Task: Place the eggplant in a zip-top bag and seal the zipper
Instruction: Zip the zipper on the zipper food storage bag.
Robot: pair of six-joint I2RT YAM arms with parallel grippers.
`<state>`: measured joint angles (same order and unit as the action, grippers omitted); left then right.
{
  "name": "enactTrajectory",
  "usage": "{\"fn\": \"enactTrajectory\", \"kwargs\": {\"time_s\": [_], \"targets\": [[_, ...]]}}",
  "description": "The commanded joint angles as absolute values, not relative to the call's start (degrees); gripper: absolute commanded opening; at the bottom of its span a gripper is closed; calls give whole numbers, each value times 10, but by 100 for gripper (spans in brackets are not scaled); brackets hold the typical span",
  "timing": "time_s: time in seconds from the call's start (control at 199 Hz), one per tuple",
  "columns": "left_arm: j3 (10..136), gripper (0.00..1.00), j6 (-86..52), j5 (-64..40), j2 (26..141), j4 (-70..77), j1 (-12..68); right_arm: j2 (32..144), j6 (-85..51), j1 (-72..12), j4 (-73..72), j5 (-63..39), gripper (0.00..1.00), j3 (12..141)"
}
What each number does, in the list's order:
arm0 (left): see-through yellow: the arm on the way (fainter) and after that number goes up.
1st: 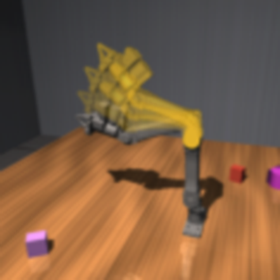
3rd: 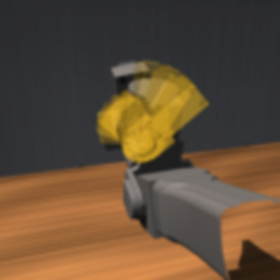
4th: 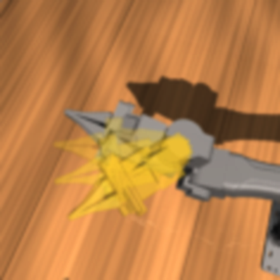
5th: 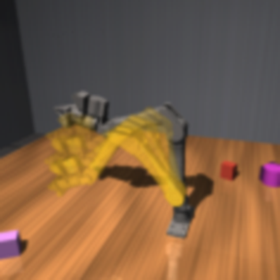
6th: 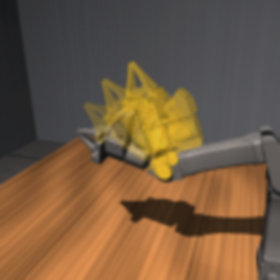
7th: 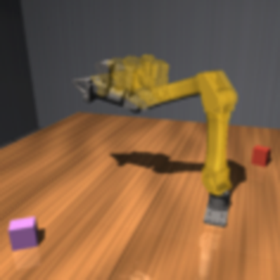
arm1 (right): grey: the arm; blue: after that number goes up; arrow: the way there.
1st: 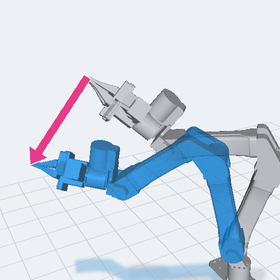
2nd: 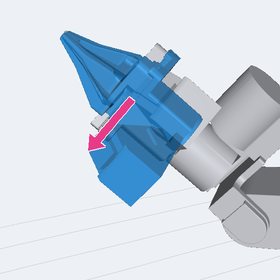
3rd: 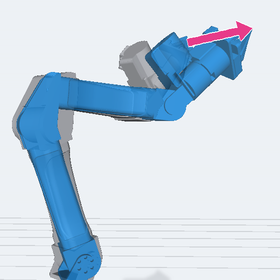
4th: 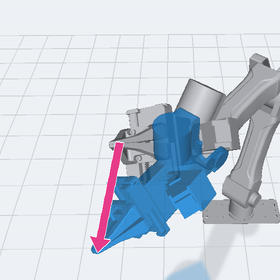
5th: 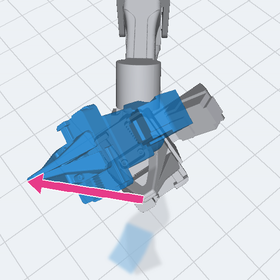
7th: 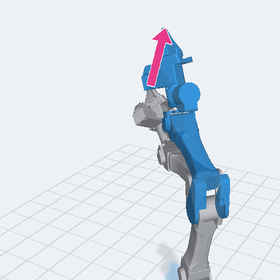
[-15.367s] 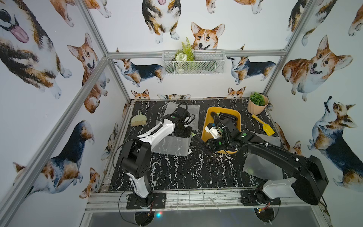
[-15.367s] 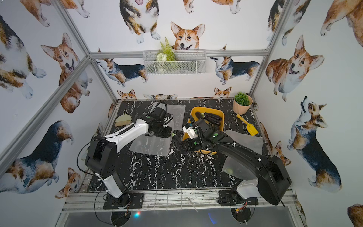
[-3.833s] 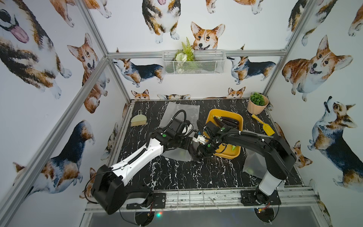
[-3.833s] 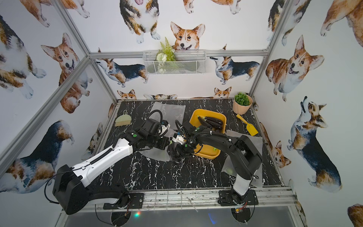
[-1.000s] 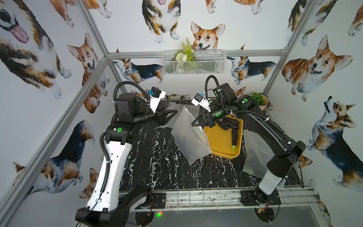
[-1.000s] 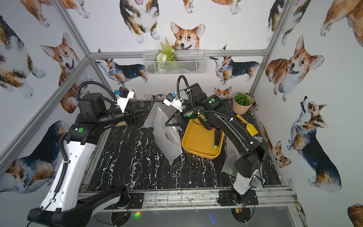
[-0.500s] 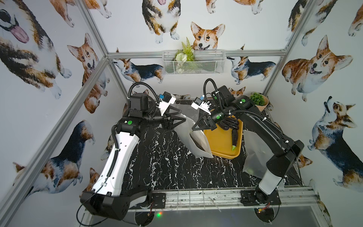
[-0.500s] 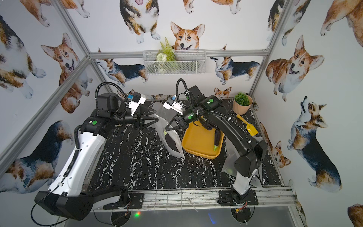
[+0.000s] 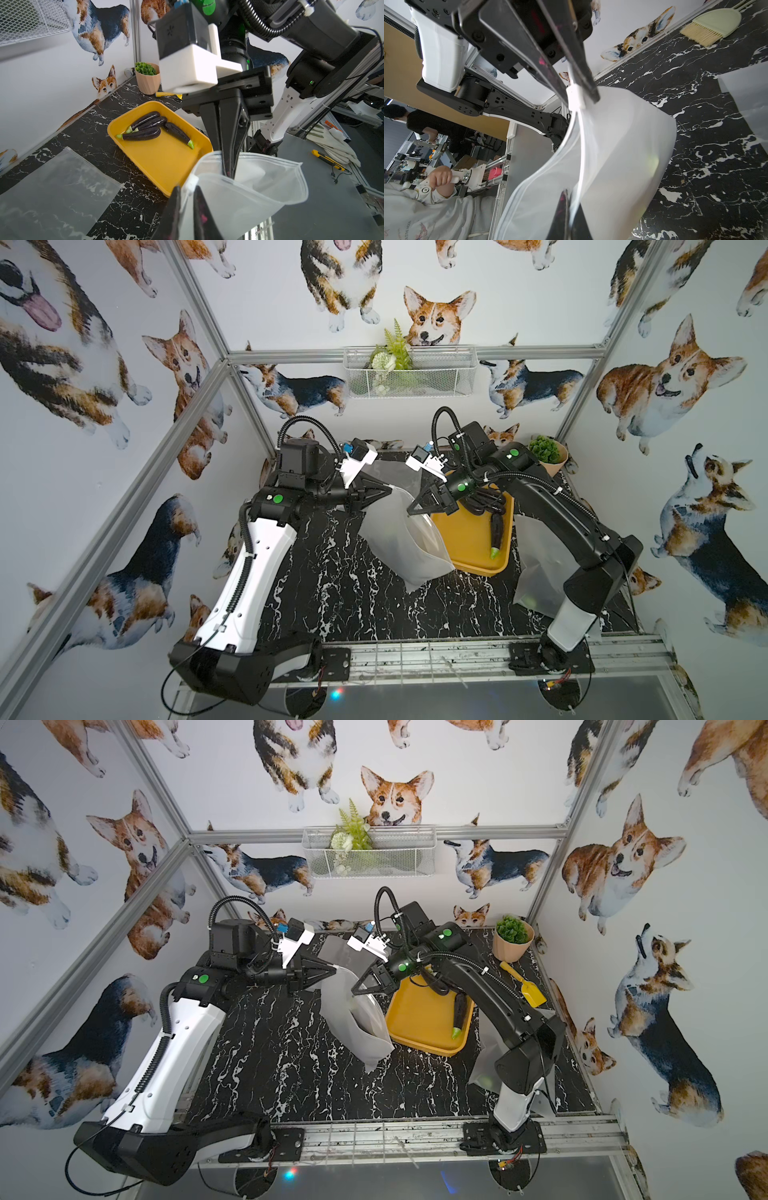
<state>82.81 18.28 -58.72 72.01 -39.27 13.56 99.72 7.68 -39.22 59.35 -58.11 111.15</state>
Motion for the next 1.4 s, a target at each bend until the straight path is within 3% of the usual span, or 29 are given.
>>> {"fn": "enactTrajectory", "kwargs": {"time_s": [0.0,0.115,0.151,0.171,0.226,0.266,0.406,0.778,0.983,1.4], "targets": [[832,0,200,-577,722,-406,135,994,81,-389,579,-569,0,1107],[831,0,190,-555,725,-405,135,985,73,-378,565,-553,0,1091],[832,0,187,-546,727,-407,135,980,69,-375,559,-535,9,1086],[833,0,186,-541,730,-407,135,973,66,-371,553,-512,18,1079],[838,0,180,-527,735,-413,136,960,70,-367,543,-479,23,1067],[843,0,182,-520,739,-422,138,940,65,-364,515,-438,35,1050],[876,0,217,-469,758,-483,180,879,35,-369,371,-372,49,976],[884,0,212,-474,765,-490,201,887,58,-406,240,-379,49,929],[889,0,213,-476,766,-496,202,903,81,-408,233,-425,32,938],[896,0,227,-497,769,-512,206,899,136,-412,241,-492,38,926]]}}
